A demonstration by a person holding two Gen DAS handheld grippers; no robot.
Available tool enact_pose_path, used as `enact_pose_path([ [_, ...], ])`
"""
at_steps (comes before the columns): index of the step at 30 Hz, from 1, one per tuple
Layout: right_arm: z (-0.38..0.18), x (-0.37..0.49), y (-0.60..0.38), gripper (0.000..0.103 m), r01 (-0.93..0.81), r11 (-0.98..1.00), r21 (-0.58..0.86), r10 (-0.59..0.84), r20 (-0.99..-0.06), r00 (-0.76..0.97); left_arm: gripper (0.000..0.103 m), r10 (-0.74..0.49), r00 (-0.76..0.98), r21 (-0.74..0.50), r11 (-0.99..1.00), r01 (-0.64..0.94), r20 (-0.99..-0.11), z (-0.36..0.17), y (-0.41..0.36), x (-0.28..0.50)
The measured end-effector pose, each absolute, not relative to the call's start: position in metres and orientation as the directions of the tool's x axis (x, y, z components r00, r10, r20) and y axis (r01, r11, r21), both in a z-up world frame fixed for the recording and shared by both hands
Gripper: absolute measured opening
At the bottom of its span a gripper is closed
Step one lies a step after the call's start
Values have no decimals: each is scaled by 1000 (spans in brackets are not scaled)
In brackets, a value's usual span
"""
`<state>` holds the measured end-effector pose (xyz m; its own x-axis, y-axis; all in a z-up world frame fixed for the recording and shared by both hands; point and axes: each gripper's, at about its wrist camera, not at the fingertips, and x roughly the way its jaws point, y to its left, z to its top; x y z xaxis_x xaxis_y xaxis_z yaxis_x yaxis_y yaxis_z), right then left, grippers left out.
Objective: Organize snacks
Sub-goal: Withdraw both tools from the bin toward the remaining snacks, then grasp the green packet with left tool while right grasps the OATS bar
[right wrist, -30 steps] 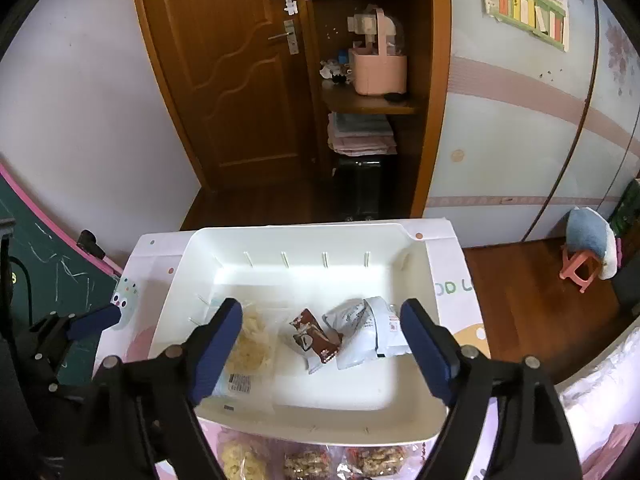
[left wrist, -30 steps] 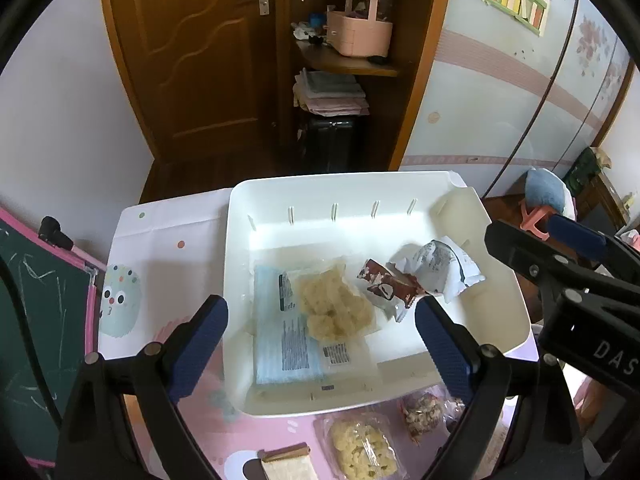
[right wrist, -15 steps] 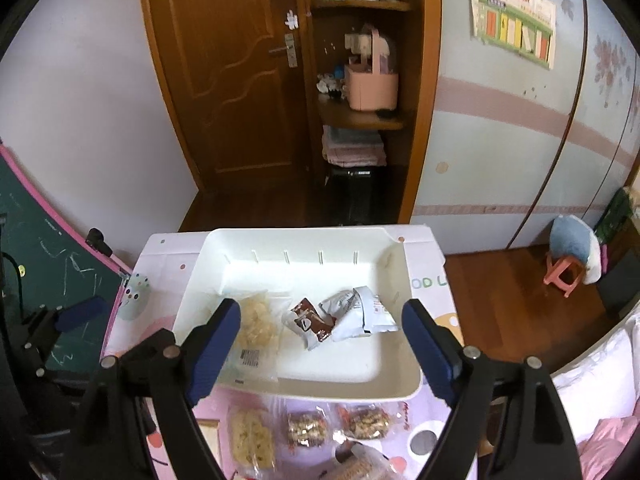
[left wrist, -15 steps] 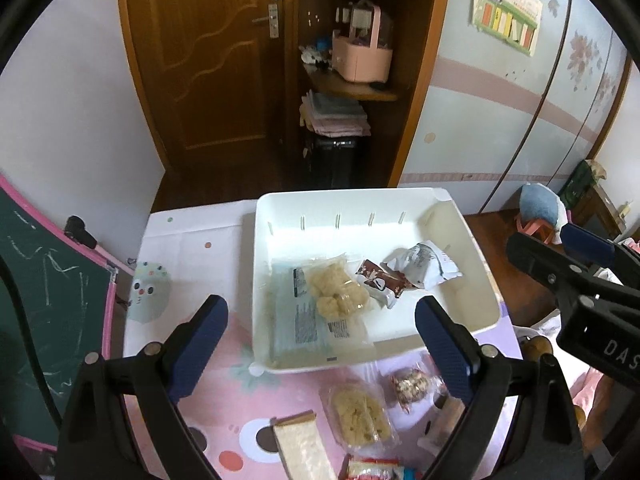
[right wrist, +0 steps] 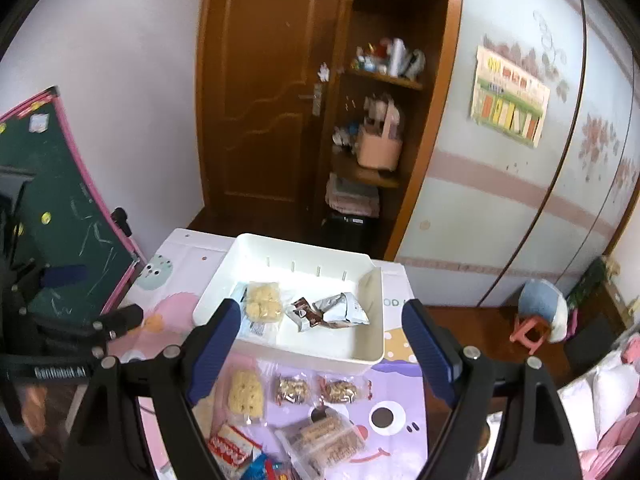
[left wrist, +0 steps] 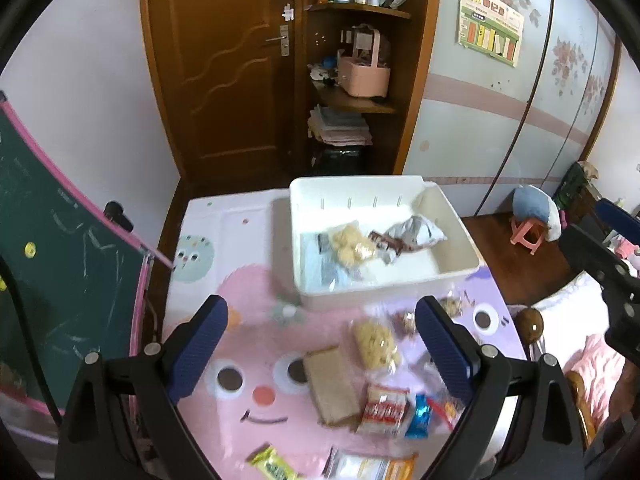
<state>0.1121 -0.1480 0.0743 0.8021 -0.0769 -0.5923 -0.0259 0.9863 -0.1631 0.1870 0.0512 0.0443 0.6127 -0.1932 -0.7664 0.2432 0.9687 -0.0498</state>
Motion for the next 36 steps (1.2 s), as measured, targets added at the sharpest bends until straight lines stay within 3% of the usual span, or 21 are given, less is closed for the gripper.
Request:
enact_pose_path([
  [9,27,44,-121,83,-192,963,-191,36,-611,791,94,-187,587,-55,970,235,-787,12,98,126],
  [16,-66,33,-101,83,-360,926,-116,148,-766,626,94,-171,526,-64,975,214,-833,-59,110,101],
  [22,-135,24,-78,83,-464,878,-115,156,-848,506,94,-154,470,-94,985,148,-869,-122,113,94],
  [36,-194,27,-64,78,-584,810,-44,203,-914,351,94,-95,305,-112,993,-37,-947,-216,134,87],
])
